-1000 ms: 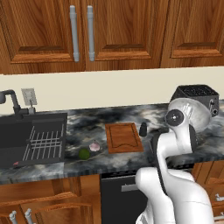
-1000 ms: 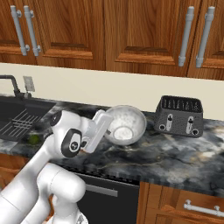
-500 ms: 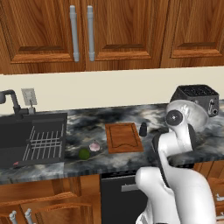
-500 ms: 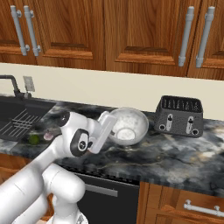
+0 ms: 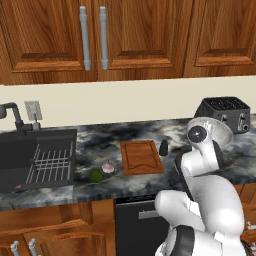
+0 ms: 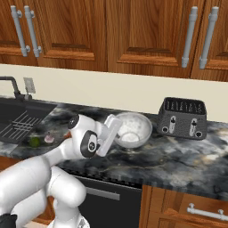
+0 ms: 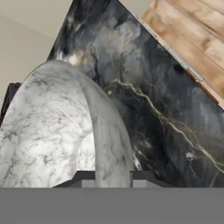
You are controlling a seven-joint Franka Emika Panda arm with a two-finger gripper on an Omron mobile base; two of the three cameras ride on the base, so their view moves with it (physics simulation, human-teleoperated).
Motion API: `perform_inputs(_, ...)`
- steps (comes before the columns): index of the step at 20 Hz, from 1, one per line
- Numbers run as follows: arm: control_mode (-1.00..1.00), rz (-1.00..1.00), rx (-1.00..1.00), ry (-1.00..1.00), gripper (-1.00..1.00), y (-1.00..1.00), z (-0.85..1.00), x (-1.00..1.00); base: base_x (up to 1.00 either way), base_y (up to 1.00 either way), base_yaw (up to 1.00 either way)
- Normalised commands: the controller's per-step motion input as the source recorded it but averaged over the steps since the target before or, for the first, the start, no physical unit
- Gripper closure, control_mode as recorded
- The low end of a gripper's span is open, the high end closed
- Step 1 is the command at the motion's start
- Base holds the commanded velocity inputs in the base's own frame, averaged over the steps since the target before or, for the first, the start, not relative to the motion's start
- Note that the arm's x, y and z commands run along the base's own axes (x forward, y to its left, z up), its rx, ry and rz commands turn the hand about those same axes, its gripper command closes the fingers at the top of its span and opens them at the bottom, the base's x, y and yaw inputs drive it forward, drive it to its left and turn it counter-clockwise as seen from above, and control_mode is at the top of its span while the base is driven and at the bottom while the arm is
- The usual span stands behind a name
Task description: Open the cabinet. Place the bowl and condiment on the counter. Then place the lime and garlic on the cutting board.
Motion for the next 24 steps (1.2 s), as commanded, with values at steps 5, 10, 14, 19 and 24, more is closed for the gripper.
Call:
perform_inputs(5, -1.0, -0.02, 0.0, 0.0, 1.0, -0.11, -0.41, 0.2, 0.0, 0.0, 0.0)
perform_inputs(10, -1.0, -0.02, 0.0, 0.0, 1.0, -0.1, -0.29, 0.21, 0.0, 0.0, 0.0)
perform_inputs(14, -1.0, -0.01, 0.0, -0.02, 1.0, -0.02, -0.25, 0.14, 0.0, 0.0, 0.0)
perform_inputs(19, -1.0, 0.0, 0.0, -0.03, 1.0, -0.01, -0.25, 0.15, 0.0, 0.0, 0.0)
perform_inputs(24, -1.0, 0.0, 0.01, -0.01, 1.0, 0.0, -0.17, 0.08, 0.0, 0.0, 0.0)
